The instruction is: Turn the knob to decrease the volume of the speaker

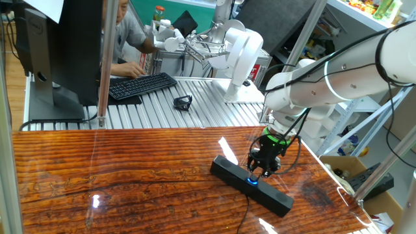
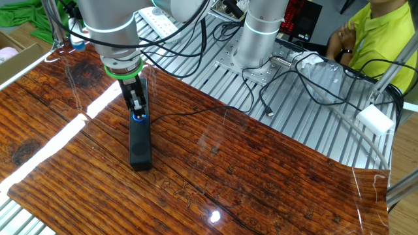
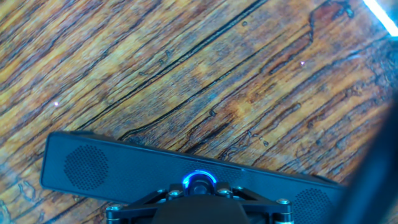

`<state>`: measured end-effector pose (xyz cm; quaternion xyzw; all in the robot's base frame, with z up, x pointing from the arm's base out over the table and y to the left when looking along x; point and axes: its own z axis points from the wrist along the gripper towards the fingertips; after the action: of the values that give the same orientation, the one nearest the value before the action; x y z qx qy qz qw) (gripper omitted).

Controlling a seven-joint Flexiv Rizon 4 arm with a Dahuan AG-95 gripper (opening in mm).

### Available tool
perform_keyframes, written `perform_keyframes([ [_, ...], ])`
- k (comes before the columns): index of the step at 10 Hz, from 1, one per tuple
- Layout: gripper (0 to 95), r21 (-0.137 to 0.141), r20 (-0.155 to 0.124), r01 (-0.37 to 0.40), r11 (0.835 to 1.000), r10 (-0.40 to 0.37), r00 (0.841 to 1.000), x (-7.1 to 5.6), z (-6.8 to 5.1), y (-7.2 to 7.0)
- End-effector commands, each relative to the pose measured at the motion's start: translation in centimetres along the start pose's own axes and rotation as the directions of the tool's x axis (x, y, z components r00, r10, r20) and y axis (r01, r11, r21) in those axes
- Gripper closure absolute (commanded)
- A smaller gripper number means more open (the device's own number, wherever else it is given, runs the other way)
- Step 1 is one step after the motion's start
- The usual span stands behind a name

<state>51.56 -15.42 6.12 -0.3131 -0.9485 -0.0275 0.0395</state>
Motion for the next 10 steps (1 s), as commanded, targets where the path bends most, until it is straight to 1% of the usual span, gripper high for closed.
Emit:
perform_keyframes([
  [1,95.0,0.003,0.002,0.049,0.999,-0.049,0.999,0.00,-0.01,0.06],
  [3,95.0,0.003,0.003,0.072,0.997,-0.072,0.997,0.00,-0.01,0.06],
  [5,95.0,0.010,0.010,0.103,0.995,-0.103,0.995,0.01,0.00,0.05],
  [7,95.0,0.018,0.016,0.124,0.992,-0.124,0.992,0.04,-0.04,0.08],
  [10,95.0,0.019,0.017,0.144,0.989,-0.144,0.989,0.05,-0.04,0.10],
])
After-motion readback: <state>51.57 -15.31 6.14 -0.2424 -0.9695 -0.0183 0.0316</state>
